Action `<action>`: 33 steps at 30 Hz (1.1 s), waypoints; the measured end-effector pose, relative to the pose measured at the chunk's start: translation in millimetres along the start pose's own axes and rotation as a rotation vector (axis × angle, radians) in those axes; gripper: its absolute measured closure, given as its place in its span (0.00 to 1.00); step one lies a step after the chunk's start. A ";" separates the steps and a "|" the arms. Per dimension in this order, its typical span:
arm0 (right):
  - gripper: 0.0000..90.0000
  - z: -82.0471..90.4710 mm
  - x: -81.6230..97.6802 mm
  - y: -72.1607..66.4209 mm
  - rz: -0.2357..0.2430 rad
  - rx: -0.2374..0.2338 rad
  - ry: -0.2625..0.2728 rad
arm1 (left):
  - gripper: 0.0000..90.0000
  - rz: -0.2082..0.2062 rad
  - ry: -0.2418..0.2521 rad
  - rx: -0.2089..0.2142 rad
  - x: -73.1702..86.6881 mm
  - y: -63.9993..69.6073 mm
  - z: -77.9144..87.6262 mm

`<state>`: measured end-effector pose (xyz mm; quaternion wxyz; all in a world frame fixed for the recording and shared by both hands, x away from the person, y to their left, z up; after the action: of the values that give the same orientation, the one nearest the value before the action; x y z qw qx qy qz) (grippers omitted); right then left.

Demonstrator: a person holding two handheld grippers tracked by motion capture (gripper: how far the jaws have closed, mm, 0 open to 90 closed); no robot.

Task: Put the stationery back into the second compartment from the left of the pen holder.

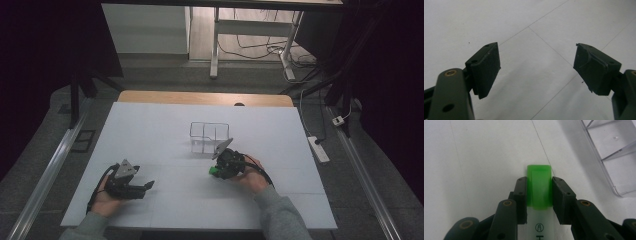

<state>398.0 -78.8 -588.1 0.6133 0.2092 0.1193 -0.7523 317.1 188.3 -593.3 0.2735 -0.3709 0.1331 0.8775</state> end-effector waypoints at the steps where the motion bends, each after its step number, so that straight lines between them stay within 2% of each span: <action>1: 0.74 0.0 -0.2 -0.2 0.000 0.000 0.003 | 0.24 -0.001 0.000 0.001 0.0 0.1 0.2; 3: 0.74 1.1 -0.2 -0.5 0.007 0.011 -0.008 | 0.24 0.000 0.001 0.000 0.1 -0.2 0.6; 8: 0.74 4.1 -1.5 -0.5 0.003 0.020 0.012 | 0.24 0.003 0.003 -0.002 0.1 -0.8 0.8; 13: 0.74 14.4 -5.2 3.4 -0.019 0.032 0.070 | 0.24 0.003 0.004 -0.002 -0.1 -0.5 1.1; 14: 0.74 16.1 -5.5 4.9 -0.006 0.036 0.080 | 0.24 0.003 0.004 -0.002 -0.2 -0.5 1.1; 15: 0.74 18.2 -5.6 4.3 -0.024 0.040 0.082 | 0.24 0.003 0.004 -0.002 -0.2 -0.5 1.1; 24: 0.74 35.8 -13.2 5.5 -0.023 0.073 0.142 | 0.23 0.003 0.006 -0.003 -0.1 -0.8 1.2; 33: 0.74 51.7 -20.6 8.3 -0.057 0.095 0.224 | 0.23 0.003 0.005 -0.001 0.0 -1.2 1.1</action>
<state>400.8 -85.2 -532.2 0.5640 0.3173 0.1570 -0.7460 317.2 189.8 -592.6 0.2717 -0.3733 0.1337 0.8769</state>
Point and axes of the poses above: each handheld gripper's, and its own axes: z roughly backward along the jaws, x roughly out of its underside, y roughly to its right, the point moved 9 cm from there along -z, roughly forward along the jaws, and after that the axes turned 3 degrees about z, right-handed, at the moved point
